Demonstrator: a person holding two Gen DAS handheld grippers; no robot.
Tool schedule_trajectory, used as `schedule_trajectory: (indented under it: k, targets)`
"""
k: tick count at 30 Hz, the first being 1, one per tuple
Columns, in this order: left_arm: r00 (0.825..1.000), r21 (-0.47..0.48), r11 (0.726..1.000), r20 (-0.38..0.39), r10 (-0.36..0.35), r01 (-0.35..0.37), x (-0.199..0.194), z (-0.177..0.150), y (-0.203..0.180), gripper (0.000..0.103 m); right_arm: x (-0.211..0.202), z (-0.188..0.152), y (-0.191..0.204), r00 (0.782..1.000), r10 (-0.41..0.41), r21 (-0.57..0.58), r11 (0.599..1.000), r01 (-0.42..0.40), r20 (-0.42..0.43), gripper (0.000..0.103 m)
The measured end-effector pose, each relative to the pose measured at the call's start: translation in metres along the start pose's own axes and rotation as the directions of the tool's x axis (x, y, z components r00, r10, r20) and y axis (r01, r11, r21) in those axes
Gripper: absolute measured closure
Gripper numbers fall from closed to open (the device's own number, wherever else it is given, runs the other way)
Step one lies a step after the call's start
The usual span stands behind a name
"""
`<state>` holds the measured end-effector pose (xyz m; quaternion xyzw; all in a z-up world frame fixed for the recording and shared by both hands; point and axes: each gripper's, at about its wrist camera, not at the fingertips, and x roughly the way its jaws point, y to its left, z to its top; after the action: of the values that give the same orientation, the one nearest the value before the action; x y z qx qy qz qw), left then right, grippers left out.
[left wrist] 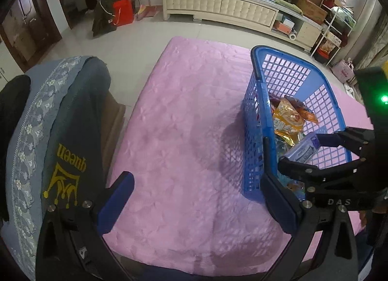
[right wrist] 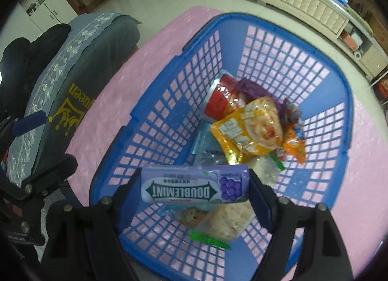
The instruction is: Organize snacks
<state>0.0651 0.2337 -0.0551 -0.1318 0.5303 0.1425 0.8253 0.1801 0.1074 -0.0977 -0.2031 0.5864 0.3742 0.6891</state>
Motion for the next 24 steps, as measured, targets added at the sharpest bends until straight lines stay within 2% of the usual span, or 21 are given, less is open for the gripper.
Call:
schedule_trajectory:
  k: [3, 5, 7, 12, 19, 24]
  targets:
    - [1.0, -0.014, 1.0, 0.001, -0.018, 0.018, 0.0, -0.003, 0.003, 0.0, 0.003, 0.0, -0.001, 1.0, 0.012, 0.02, 1.0, -0.012, -0.016, 0.016]
    - [0.999, -0.013, 0.999, 0.005, -0.037, 0.037, -0.002, -0.007, 0.0, 0.0, -0.001, -0.002, -0.004, 1.0, 0.002, 0.028, 1.0, -0.002, -0.001, 0.011]
    - [0.999, 0.005, 0.999, 0.017, -0.042, 0.042, -0.005, -0.01, -0.006, 0.0, -0.009, -0.006, -0.007, 1.0, 0.008, 0.044, 0.999, -0.009, 0.029, 0.007]
    - [0.995, 0.056, 0.997, 0.081, -0.054, 0.049, -0.021, -0.021, -0.023, 0.0, -0.04, -0.028, -0.021, 0.992, -0.005, 0.089, 0.996, -0.006, 0.125, 0.007]
    - [0.977, 0.088, 0.99, 0.171, -0.123, 0.109, -0.048, -0.042, -0.056, 0.0, -0.087, -0.083, -0.032, 0.964, -0.046, 0.11, 0.994, 0.018, 0.262, 0.007]
    - [0.966, 0.111, 0.986, 0.212, -0.145, 0.124, -0.06, -0.063, -0.088, 0.0, -0.114, -0.126, -0.034, 0.934, -0.123, 0.126, 0.988, 0.085, 0.335, 0.007]
